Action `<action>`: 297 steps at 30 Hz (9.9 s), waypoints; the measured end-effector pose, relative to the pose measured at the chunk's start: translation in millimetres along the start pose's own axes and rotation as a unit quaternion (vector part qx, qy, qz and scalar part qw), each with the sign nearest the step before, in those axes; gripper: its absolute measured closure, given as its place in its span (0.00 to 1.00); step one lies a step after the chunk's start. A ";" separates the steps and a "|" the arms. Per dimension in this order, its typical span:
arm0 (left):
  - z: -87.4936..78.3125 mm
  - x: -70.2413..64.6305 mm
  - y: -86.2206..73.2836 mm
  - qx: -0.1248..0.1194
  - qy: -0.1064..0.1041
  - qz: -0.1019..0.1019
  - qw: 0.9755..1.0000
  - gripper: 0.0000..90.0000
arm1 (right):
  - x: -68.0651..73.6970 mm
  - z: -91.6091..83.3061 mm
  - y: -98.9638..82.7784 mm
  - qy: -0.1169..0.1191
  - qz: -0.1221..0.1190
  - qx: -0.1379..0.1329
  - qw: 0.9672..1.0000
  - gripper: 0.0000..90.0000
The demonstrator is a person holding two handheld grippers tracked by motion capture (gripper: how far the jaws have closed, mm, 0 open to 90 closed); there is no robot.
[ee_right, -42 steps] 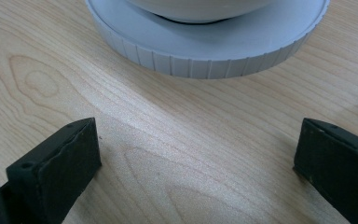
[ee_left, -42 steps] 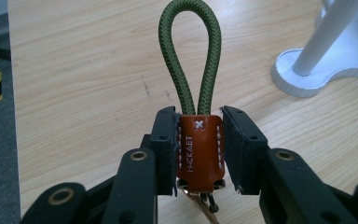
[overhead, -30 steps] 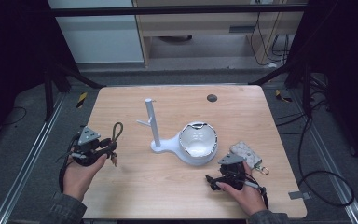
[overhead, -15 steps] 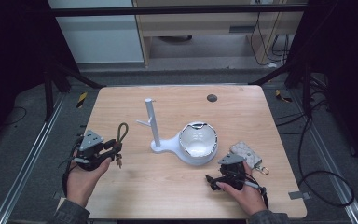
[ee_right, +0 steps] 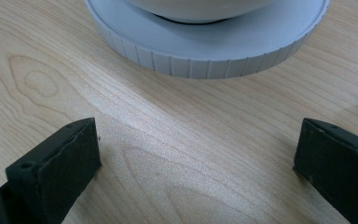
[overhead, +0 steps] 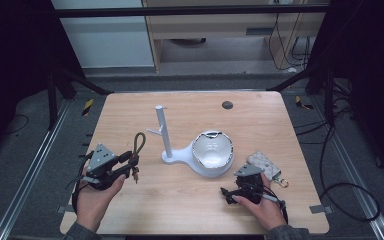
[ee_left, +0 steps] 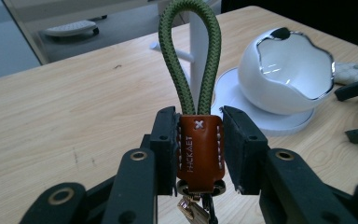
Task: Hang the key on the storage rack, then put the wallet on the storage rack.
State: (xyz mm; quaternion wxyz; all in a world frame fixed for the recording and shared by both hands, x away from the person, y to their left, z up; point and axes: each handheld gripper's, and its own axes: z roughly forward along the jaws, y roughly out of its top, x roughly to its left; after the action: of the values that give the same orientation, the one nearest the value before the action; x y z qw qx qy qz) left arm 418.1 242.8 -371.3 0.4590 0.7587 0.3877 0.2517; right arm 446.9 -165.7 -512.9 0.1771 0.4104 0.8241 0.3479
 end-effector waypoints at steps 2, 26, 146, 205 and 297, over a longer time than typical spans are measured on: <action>-0.1 -3.4 2.3 -0.006 -0.004 0.001 1.000 0.74 | 0.0 0.0 0.0 0.000 0.000 0.000 1.000 0.00; 18.0 -19.9 24.8 -0.011 -0.019 0.020 1.000 0.73 | 0.0 0.2 -0.1 0.000 0.000 -0.001 1.000 0.00; 111.5 60.6 -98.1 0.152 0.058 -0.043 0.986 0.04 | -73.9 -90.4 23.1 -0.066 0.026 0.051 0.996 0.06; 113.6 55.8 -97.7 0.151 0.041 -0.031 0.987 0.03 | -121.7 -30.3 22.6 -0.019 0.061 0.246 0.967 0.22; 113.7 55.0 -97.5 0.153 0.039 -0.028 0.987 0.02 | -42.1 -106.9 123.3 -0.049 -0.162 0.181 0.969 0.35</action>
State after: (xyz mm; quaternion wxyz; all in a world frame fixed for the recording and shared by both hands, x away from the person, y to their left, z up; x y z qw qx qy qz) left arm 498.7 258.0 -508.2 0.3290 0.7984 0.4604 0.2059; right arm 478.7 -193.3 -349.7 0.1942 0.3131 0.9191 0.1394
